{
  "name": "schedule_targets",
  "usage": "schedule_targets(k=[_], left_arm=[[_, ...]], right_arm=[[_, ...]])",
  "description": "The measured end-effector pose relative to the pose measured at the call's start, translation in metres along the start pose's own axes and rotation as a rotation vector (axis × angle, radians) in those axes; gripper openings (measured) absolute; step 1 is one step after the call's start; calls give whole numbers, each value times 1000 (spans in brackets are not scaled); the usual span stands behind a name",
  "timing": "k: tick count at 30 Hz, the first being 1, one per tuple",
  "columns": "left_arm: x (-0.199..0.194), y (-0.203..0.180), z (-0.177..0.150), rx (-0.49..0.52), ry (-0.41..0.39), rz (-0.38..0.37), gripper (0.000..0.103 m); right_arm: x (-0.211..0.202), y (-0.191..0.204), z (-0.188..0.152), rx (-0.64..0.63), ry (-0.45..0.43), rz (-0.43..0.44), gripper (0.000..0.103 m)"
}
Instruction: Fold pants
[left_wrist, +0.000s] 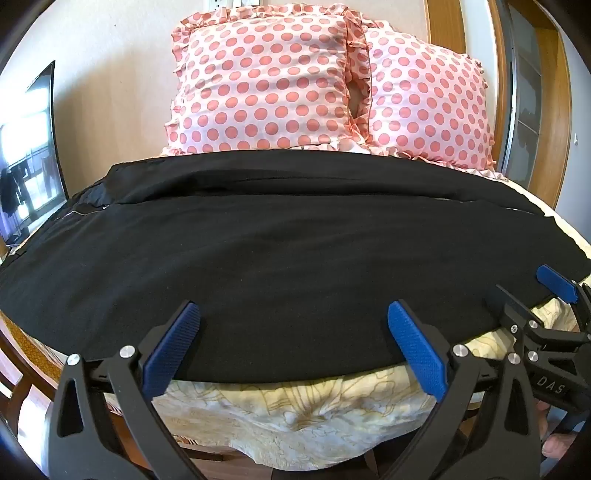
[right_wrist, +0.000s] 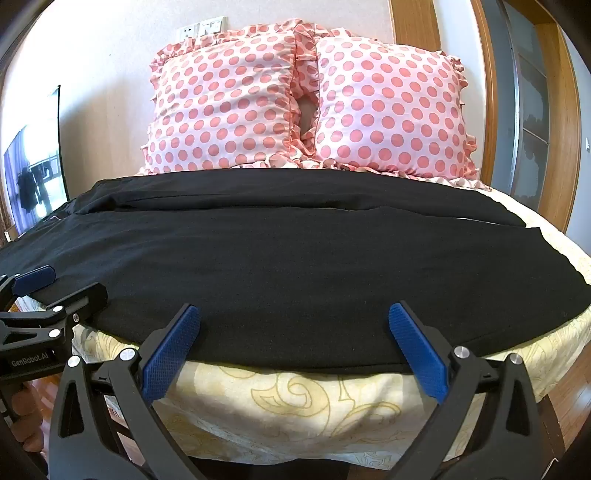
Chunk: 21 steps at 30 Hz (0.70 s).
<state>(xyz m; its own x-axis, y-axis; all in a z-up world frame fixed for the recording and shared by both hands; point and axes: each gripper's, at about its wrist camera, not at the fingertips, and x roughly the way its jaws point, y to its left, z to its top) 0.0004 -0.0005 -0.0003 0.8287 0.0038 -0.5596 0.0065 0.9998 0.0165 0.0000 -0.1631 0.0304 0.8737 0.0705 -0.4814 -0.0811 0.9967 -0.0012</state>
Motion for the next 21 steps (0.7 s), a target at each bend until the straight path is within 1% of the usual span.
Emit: schedule_targets(k=[3, 4, 21], left_arm=[[1, 0, 2, -1, 2, 0, 101], [-1, -1, 0, 3, -11, 1, 101], [-1, -1, 0, 0, -12, 0, 101]], right_arm=[[0, 0, 0, 1, -1, 0, 102], [0, 0, 0, 1, -1, 0, 102], [0, 0, 0, 0, -3, 0, 102]])
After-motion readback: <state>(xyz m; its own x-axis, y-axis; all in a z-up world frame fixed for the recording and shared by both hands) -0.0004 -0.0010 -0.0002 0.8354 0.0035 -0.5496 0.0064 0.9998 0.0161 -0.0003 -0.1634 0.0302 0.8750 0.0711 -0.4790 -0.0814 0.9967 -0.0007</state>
